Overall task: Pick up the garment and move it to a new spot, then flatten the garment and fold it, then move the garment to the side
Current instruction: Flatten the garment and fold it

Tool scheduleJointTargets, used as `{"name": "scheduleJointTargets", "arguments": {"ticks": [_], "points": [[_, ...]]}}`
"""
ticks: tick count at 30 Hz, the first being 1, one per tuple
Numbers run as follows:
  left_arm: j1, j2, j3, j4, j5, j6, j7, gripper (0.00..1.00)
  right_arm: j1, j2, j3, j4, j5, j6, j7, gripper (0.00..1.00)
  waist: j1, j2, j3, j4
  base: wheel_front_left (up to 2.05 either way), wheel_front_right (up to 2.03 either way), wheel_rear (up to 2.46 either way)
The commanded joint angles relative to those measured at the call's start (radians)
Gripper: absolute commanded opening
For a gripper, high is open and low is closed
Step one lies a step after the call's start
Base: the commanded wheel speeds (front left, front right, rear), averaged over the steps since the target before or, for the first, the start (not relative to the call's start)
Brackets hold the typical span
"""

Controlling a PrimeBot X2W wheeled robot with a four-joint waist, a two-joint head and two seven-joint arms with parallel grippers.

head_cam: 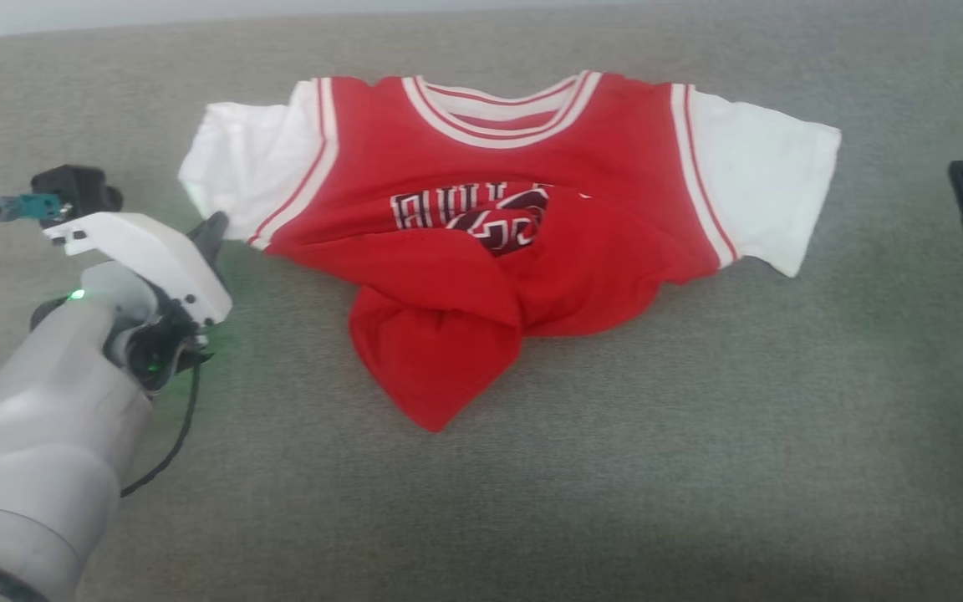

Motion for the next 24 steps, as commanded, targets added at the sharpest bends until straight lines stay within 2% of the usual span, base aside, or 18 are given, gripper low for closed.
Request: {"name": "scheduleJointTargets", "arguments": {"ticks": [1, 2, 4, 6, 9, 12, 15, 17, 20, 24], "points": [[0.009, 0.000, -0.001, -0.001, 0.016, -0.003, -0.011, 0.89, 0.000, -0.005, 0.004, -0.005, -0.006, -0.001, 0.006, 1.00, 0.0000, 0.0000, -0.006, 0.011, 0.00, 0.00, 0.00], [0.009, 0.003, -0.005, -0.008, 0.026, -0.004, -0.033, 1.00, -0.006, -0.011, 0.012, -0.011, -0.010, -0.001, 0.022, 1.00, 0.0000, 0.0000, -0.010, 0.018, 0.00, 0.00, 0.00], [0.013, 0.007, -0.019, -0.019, 0.055, 0.010, -0.104, 1.00, -0.027, -0.024, 0.036, -0.019, -0.017, -0.001, 0.060, 1.00, 0.0000, 0.0000, -0.017, 0.033, 0.00, 0.00, 0.00], [0.017, 0.008, -0.018, -0.028, 0.092, 0.053, -0.199, 1.00, -0.049, -0.040, 0.076, -0.014, -0.012, -0.001, 0.116, 1.00, 0.0000, 0.0000, -0.019, 0.047, 0.00, 0.00, 0.00], [0.043, -0.001, 0.009, -0.107, 0.154, 0.102, -0.247, 1.00, -0.109, -0.066, 0.171, 0.001, -0.001, -0.001, 0.223, 1.00, 0.0000, 0.0000, -0.019, 0.069, 0.00, 0.00, 0.00], [0.113, 0.002, 0.136, -0.323, 0.312, 0.193, -0.249, 1.00, -0.191, -0.101, 0.252, 0.037, 0.015, -0.001, 0.323, 1.00, 0.0000, 0.0000, -0.007, 0.109, 0.00, 0.00, 0.00], [0.275, -0.039, 0.229, -0.574, 0.508, 0.289, -0.250, 1.00, -0.275, -0.140, 0.323, 0.090, 0.039, -0.001, 0.406, 1.00, 0.0000, 0.0000, 0.011, 0.155, 0.00, 0.00, 0.00], [0.358, -0.065, 0.280, -0.722, 0.618, 0.333, -0.250, 1.00, -0.332, -0.173, 0.371, 0.128, 0.058, -0.001, 0.470, 1.00, 0.0000, 0.0000, 0.030, 0.186, 0.00, 0.00, 0.00], [0.481, -0.113, 0.312, -0.863, 0.740, 0.363, -0.250, 1.00, -0.427, -0.228, 0.440, 0.174, 0.083, -0.001, 0.552, 1.00, 0.0000, 0.0000, 0.065, 0.234, 0.00, 0.00, 0.00], [0.550, -0.171, 0.353, -0.964, 0.842, 0.353, -0.250, 1.00, -0.554, -0.296, 0.542, 0.230, 0.077, -0.001, 0.643, 1.00, 0.0000, 0.0000, 0.128, 0.287, 0.00, 0.00, 0.00]]}}
